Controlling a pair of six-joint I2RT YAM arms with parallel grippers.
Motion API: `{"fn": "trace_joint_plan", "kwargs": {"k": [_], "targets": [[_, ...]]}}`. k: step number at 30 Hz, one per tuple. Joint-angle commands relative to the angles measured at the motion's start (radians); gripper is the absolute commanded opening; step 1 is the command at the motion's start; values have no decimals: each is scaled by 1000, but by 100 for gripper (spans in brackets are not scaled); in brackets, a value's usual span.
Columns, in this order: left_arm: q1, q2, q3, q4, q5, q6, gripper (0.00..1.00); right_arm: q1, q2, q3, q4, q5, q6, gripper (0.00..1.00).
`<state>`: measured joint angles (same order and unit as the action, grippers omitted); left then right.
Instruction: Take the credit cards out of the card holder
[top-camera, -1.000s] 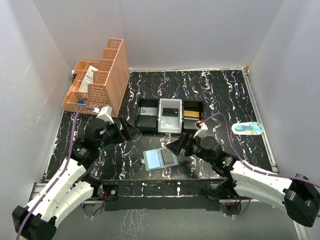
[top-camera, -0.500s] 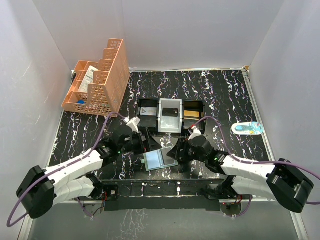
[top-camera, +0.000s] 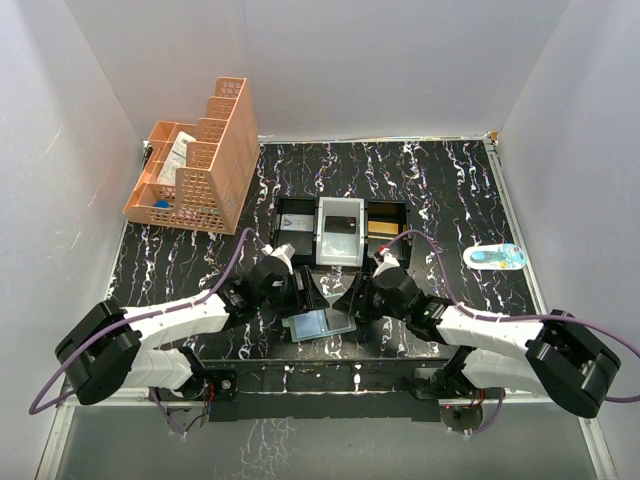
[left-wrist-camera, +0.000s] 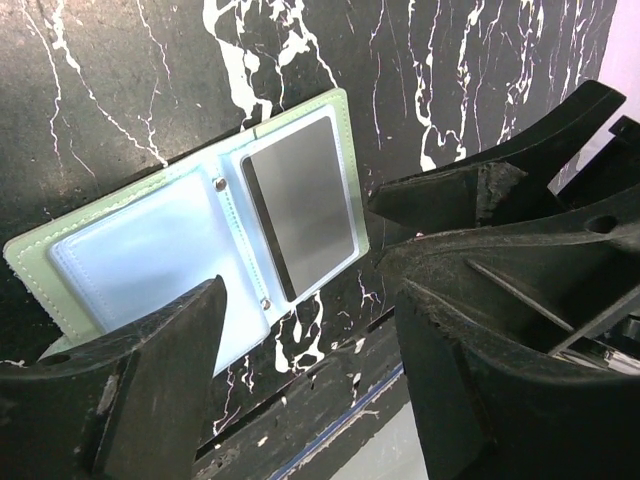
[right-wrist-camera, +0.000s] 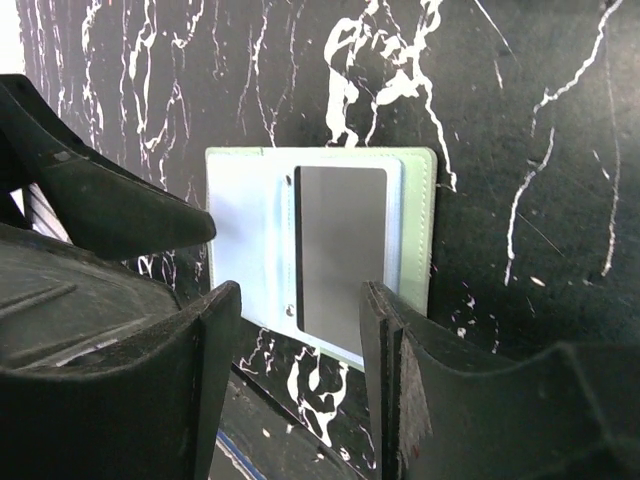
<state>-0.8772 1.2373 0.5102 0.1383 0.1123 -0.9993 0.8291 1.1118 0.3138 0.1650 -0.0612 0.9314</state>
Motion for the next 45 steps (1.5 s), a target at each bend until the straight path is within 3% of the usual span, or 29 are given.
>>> {"fn": "trace_joint_plan", "kwargs": {"k": [1, 17, 22, 30, 35, 45], "targets": [[-17, 8, 51, 6, -47, -10, 65, -1, 28, 65, 45, 6, 20, 47], [-33, 36, 53, -15, -60, -14, 46, -1, 144, 74, 15, 12, 29, 42], [-77, 81, 44, 46, -55, -44, 38, -1, 174, 81, 19, 8, 33, 34], [-88, 116, 52, -13, -111, -62, 35, -1, 168, 76, 19, 1, 37, 32], [-94, 126, 17, 64, -106, -81, 38, -1, 175, 78, 30, -25, 37, 29], [-104, 181, -7, 98, -121, -106, 31, -1, 177, 74, 37, -37, 40, 26]]}}
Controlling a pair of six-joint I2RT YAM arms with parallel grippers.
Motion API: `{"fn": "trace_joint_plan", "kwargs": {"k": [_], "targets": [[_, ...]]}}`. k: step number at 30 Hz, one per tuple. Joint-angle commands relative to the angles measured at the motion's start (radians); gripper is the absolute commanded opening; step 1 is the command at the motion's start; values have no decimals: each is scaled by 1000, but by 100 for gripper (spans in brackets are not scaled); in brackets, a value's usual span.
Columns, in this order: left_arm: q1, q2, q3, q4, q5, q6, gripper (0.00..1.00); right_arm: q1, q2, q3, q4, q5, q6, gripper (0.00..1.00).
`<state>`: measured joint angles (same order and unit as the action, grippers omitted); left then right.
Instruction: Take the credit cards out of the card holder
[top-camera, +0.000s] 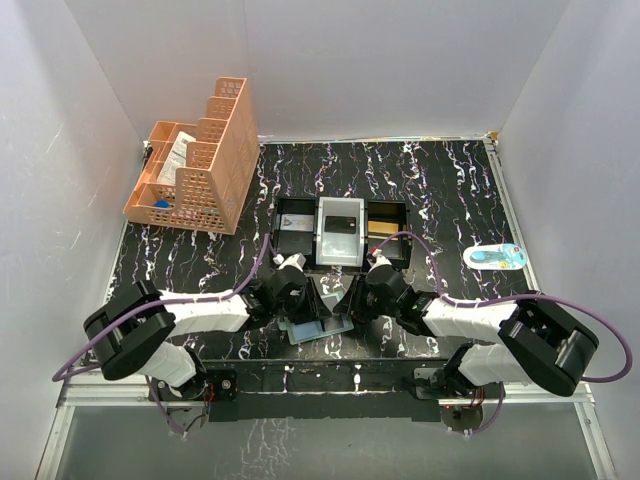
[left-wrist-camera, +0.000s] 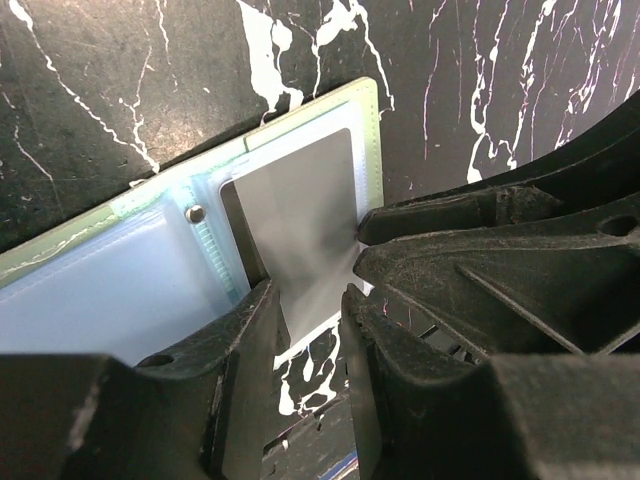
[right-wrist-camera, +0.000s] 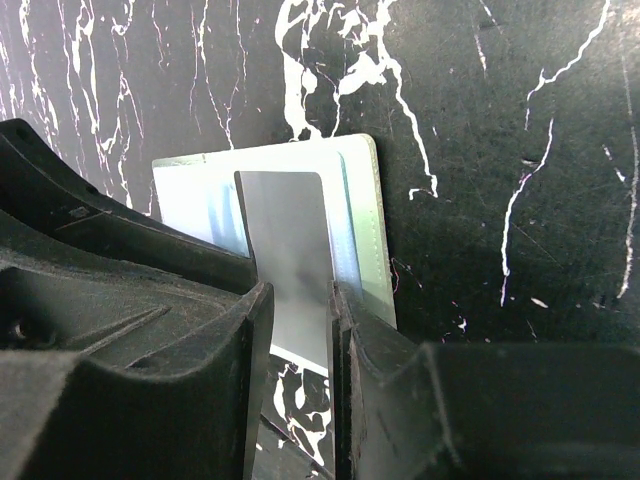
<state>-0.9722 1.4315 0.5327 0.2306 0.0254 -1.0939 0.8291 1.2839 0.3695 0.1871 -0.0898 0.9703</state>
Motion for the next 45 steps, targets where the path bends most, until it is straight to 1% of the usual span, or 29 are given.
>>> {"fn": "trace_joint_plan", "kwargs": {"k": [1, 11, 15, 19, 23, 28, 33, 43, 45], "targets": [[-10, -21, -33, 4, -41, -14, 31, -1, 5, 18, 12, -6, 2, 26], [-10, -118, -7, -124, -110, 20, 40, -1, 28, 36, 3, -4, -3, 27], [-11, -106, -32, -91, -97, 14, 41, -1, 32, 41, 1, -10, -4, 27], [-10, -69, -50, -30, -69, 3, 36, -1, 39, 40, 8, -14, -5, 27], [-10, -68, -69, 22, -56, -11, 31, -1, 46, 43, 8, -27, -7, 27], [-10, -80, -87, 43, -76, -23, 18, -1, 49, 41, 11, -25, -7, 27], [-10, -103, -125, 109, -75, -49, 11, -1, 62, 39, 22, -32, -5, 27], [-10, -115, -169, 203, -68, -74, 12, -1, 85, 37, 35, -53, -4, 27], [-10, -115, -177, 232, -58, -76, 15, -2, 84, 41, 31, -55, -5, 27]]}}
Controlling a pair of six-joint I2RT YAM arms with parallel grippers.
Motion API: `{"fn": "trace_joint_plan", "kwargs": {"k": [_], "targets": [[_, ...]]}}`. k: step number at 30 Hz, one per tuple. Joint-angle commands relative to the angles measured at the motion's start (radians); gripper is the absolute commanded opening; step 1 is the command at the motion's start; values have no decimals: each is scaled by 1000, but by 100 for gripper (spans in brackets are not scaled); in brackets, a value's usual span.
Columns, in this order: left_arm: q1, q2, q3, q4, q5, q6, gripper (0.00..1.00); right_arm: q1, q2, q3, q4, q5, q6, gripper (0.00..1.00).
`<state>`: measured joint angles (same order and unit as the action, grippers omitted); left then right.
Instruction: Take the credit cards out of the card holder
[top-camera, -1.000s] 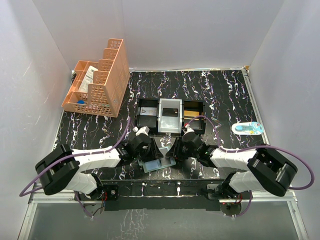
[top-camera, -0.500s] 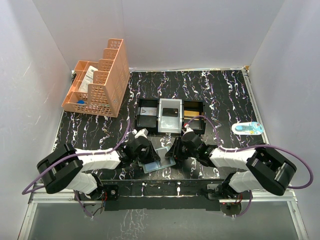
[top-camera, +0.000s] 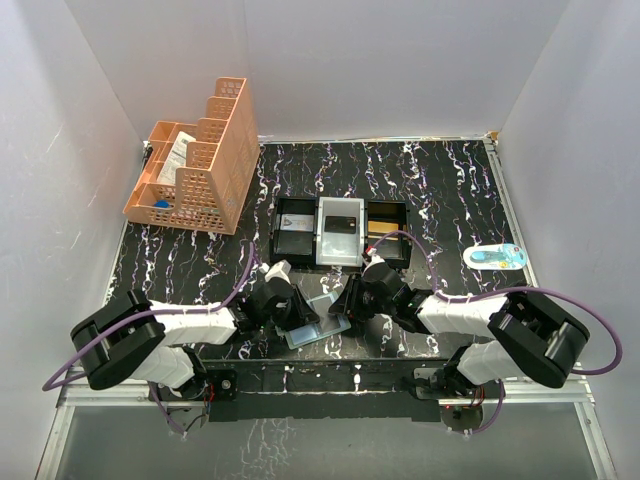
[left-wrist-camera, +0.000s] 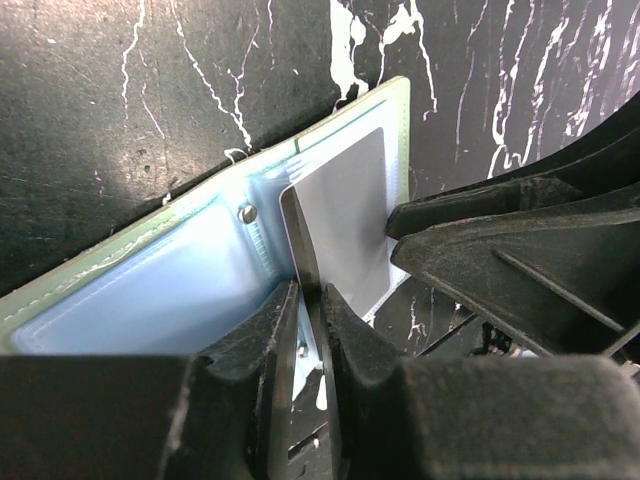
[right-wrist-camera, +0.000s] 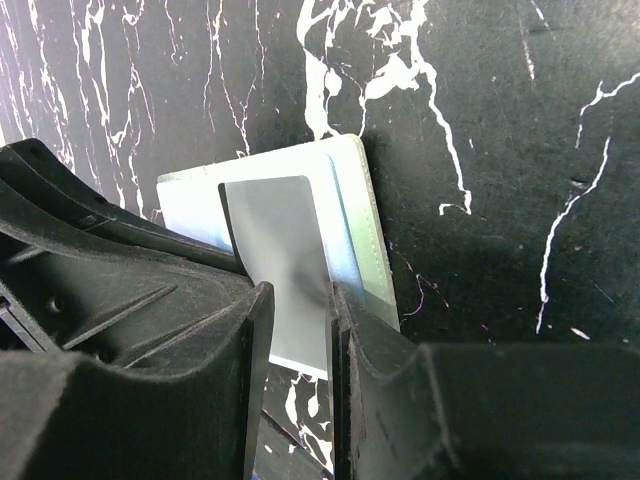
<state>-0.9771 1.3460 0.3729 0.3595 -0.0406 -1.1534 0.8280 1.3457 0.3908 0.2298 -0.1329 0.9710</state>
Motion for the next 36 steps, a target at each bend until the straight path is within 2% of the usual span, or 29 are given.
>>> {"fn": "trace_joint_plan", "kwargs": {"k": [1, 4, 11, 19, 24, 30, 36], "targets": [[-5, -30, -19, 114, 9, -15, 17, -1, 21, 19, -10, -13, -6, 27], [-5, -35, -22, 138, 12, -8, 17, 0, 22, 13, 2, -21, -6, 27], [-5, -70, -21, 91, -7, 5, 0, 0, 10, 14, -22, 3, -7, 26], [-4, -182, -43, -72, -40, 109, 0, -1, -14, -5, -78, 75, -10, 19], [-2, -221, -65, -45, -21, 143, 0, -1, -86, -33, -109, 116, 7, 15], [0, -172, -43, -60, -5, 165, 0, -1, -174, -30, -132, 118, 3, 19], [0, -101, 26, -138, -7, 190, 0, -1, -181, 38, -91, 27, -38, 24]]}}
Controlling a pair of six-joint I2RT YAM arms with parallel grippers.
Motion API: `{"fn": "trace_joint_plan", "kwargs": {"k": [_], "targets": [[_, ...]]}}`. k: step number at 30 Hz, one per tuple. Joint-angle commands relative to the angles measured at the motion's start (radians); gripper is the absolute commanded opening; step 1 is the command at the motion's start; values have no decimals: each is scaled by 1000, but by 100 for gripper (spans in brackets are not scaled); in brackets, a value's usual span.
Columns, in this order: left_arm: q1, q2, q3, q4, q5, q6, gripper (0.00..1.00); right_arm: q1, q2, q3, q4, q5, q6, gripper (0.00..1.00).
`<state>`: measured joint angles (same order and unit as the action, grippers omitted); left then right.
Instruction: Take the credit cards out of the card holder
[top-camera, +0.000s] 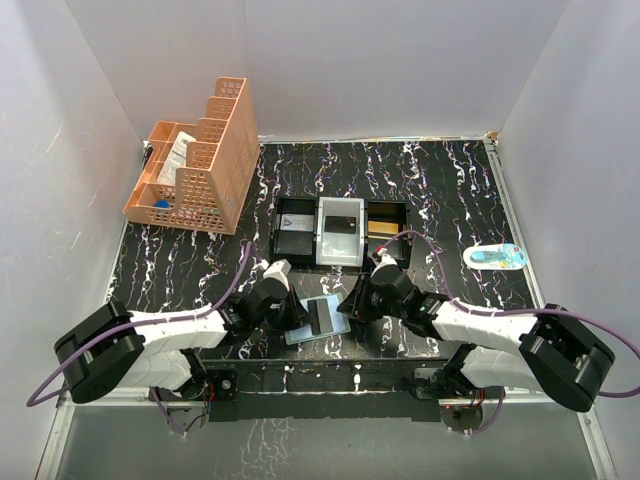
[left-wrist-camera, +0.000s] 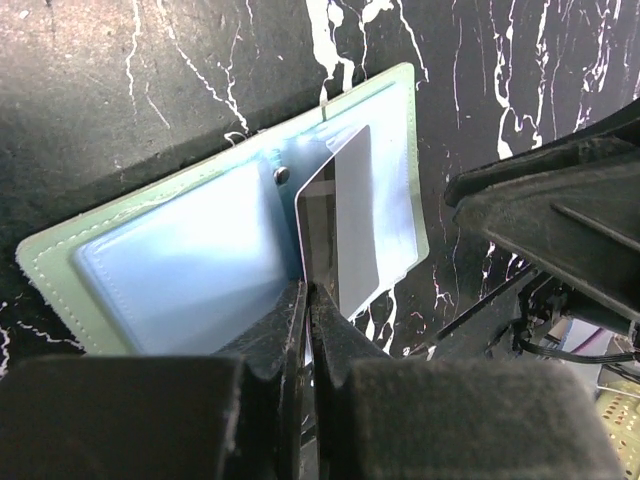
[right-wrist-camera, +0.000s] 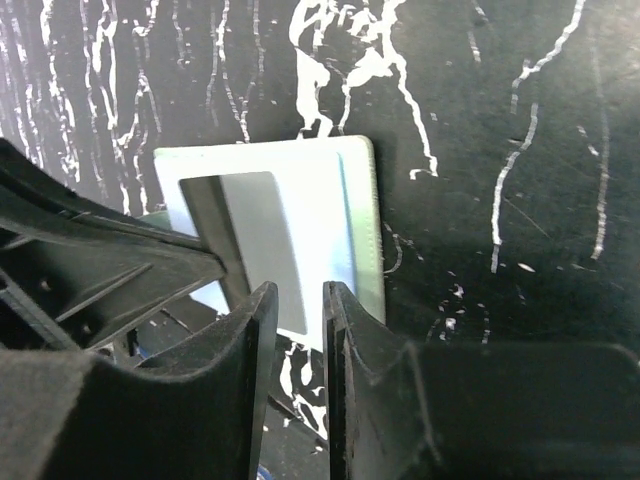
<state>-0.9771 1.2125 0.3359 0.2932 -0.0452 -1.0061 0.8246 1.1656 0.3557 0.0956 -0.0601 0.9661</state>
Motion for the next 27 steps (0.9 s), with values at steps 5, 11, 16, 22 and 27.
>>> {"fn": "trace_joint_plan", "kwargs": {"k": [5, 11, 16, 22, 27], "targets": [[1, 68, 95, -99, -17, 26, 0, 2, 95, 146, 20, -78, -45, 27], [2, 114, 160, -184, -16, 41, 4, 2, 173, 146, 49, -118, -37, 36], [3, 101, 137, -160, -10, 23, 15, 2, 217, 184, -26, -64, -70, 38], [2, 96, 152, -207, -14, 24, 27, 2, 200, 229, -53, -75, -95, 40], [3, 83, 136, -204, -13, 4, 32, 1, 192, 269, -126, -18, -139, 42]]}}
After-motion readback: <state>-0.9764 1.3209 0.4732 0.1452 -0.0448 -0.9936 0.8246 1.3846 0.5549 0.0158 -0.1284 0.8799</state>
